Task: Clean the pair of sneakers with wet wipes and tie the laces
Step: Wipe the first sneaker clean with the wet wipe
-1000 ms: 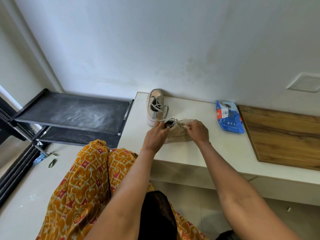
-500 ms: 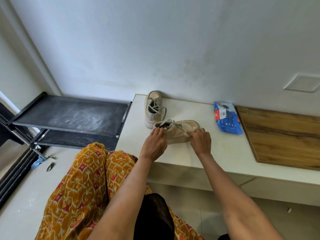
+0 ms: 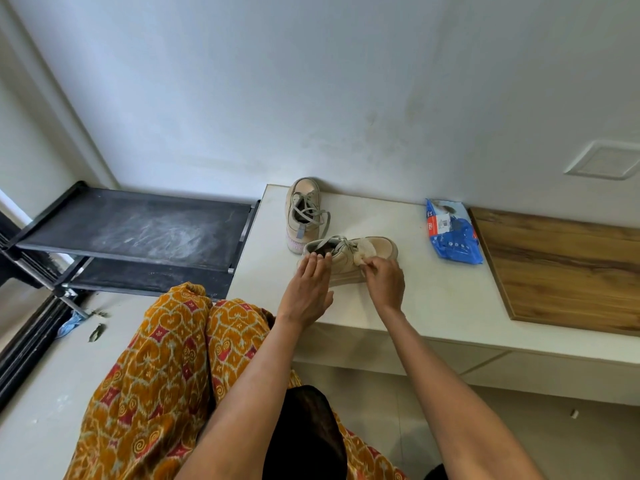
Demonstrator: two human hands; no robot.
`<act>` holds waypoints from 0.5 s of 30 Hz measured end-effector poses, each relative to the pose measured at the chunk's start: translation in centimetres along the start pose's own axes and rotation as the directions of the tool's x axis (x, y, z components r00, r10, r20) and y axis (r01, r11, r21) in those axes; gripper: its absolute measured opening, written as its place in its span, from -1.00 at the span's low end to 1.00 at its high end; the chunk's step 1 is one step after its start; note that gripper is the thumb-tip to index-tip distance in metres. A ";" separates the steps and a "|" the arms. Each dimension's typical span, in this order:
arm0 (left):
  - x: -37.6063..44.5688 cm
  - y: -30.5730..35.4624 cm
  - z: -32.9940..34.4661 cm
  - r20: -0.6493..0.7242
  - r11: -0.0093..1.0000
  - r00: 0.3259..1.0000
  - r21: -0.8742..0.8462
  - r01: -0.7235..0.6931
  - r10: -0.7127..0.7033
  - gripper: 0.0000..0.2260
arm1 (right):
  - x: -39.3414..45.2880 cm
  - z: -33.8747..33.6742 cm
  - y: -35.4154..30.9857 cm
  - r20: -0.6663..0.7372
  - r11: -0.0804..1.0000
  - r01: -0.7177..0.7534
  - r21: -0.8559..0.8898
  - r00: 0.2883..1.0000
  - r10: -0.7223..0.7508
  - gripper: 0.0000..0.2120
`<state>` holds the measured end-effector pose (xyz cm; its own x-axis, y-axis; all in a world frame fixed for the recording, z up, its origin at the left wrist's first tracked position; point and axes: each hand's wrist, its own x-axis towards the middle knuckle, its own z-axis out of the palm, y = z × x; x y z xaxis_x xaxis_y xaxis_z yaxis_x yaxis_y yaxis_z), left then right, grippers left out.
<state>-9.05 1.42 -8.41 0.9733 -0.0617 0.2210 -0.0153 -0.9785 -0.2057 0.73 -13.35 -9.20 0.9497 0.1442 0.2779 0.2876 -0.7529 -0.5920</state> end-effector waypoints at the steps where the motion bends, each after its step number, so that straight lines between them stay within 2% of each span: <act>1: 0.0 0.0 0.0 -0.004 1.000 1.000 -0.008 -0.002 0.002 -0.36 | 0.7 -0.1 -0.4 -0.007 0.999 -0.045 0.030 0.999 0.045 -0.87; 3: 0.0 -0.1 0.0 -0.018 1.000 1.000 -0.006 -0.008 0.008 -0.41 | 1.4 0.2 -1.9 -0.010 0.988 -0.060 0.145 0.998 0.062 -0.85; 5: 0.0 -0.2 -0.1 -0.023 1.000 1.000 -0.011 -0.011 0.011 -0.43 | 0.9 0.7 -3.6 -0.045 0.971 -0.005 0.238 0.999 0.016 -0.87; 7: 0.0 -0.2 0.0 -0.033 1.000 0.999 -0.020 -0.017 0.016 -0.43 | -0.4 1.1 -4.5 -0.075 0.965 0.039 0.261 0.997 -0.020 -0.88; 10: 0.2 -0.2 -0.1 -0.025 0.999 1.000 -0.040 -0.011 0.010 -0.46 | -0.7 1.1 -3.3 -0.105 0.987 0.051 0.154 0.994 -0.035 -0.87; 13: 0.1 -0.3 -0.1 -0.021 0.999 1.000 -0.036 -0.017 0.016 -0.45 | 0.3 0.5 -1.0 -0.053 0.997 -0.071 -0.012 0.996 0.070 -0.82; 15: 0.1 -0.3 0.0 -0.029 0.999 0.999 -0.037 -0.019 0.018 -0.45 | 0.9 0.1 -0.9 -0.070 0.994 -0.092 -0.060 0.994 0.088 -0.80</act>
<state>-8.92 1.68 -8.32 0.9657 -0.0852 0.2452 -0.0426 -0.9838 -0.1742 1.34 -12.45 -8.54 0.9604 0.0325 0.2767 0.1908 -0.8003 -0.5684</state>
